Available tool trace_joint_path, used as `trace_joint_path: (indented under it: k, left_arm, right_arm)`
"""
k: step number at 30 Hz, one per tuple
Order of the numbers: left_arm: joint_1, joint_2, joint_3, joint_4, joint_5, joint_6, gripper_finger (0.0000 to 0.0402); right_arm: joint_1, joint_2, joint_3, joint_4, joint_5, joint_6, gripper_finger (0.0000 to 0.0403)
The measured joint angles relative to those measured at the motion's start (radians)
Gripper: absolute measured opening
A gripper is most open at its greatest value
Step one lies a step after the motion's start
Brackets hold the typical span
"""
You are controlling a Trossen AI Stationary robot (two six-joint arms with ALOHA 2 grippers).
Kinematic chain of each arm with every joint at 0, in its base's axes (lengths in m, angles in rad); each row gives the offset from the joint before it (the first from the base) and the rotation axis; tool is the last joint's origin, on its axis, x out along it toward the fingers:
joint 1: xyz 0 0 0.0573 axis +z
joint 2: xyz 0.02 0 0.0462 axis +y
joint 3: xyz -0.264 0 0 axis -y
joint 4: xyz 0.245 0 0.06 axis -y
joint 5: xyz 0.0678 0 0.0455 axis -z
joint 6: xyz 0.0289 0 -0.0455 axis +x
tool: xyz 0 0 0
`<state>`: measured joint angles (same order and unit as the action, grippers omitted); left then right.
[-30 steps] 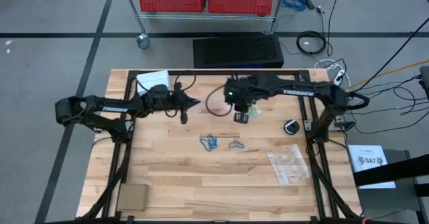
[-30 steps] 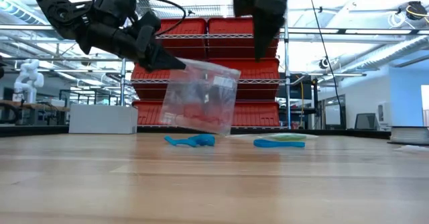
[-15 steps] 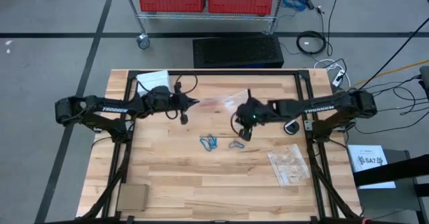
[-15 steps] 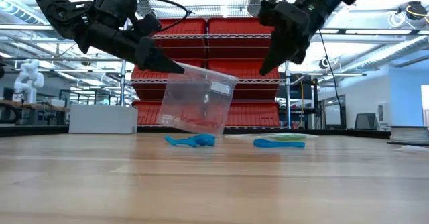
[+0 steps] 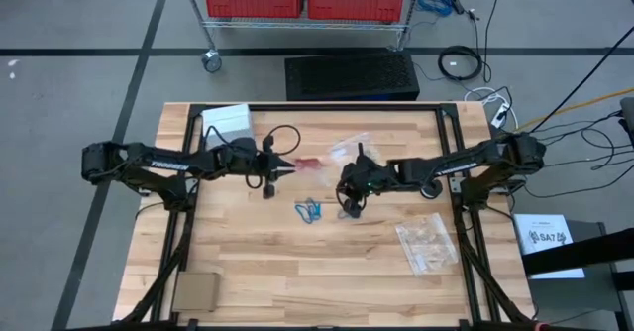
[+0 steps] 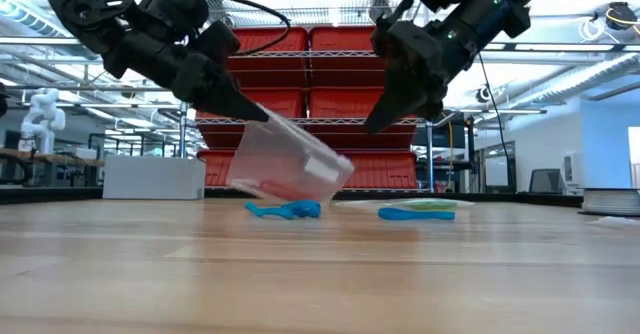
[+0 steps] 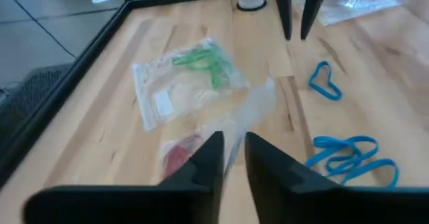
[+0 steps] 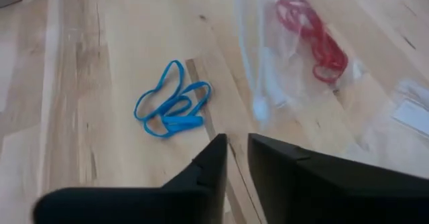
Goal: Sort rubber bands
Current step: Close the top left transparent zip lock bag
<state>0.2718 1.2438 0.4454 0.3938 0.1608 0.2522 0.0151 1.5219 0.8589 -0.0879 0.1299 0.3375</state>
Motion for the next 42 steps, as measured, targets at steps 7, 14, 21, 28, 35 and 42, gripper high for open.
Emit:
trace_joint_path:
  k: [7,14,21,28,35,42]
  left_arm:
    - [-0.019,0.0,0.0,-0.013,0.0,-0.09,0.0132]
    - [-0.024,0.0,0.0,-0.019,-0.072,-0.089,0.0151]
    - [0.029,0.062,0.0,-0.093,-0.12,-0.082,0.0134]
    - [0.036,0.205,0.0,-0.091,-0.101,-0.088,0.0086]
    - [0.034,0.258,0.0,-0.11,-0.019,-0.117,0.0046]
    - [0.003,0.258,0.0,-0.125,0.094,-0.159,0.0007]
  right_arm:
    - [0.0,0.013,0.0,0.007,0.0,0.03,0.0122]
    - [0.0,0.038,0.0,0.006,0.001,0.048,0.0148]
    - [0.0,0.195,0.0,0.102,-0.016,0.023,0.0068]
    - [-0.042,0.314,0.041,0.153,-0.058,0.02,0.0006]
    - [-0.147,0.354,0.105,0.146,-0.044,0.007,0.0003]
    - [-0.253,0.354,0.167,0.145,-0.002,-0.054,0.0001]
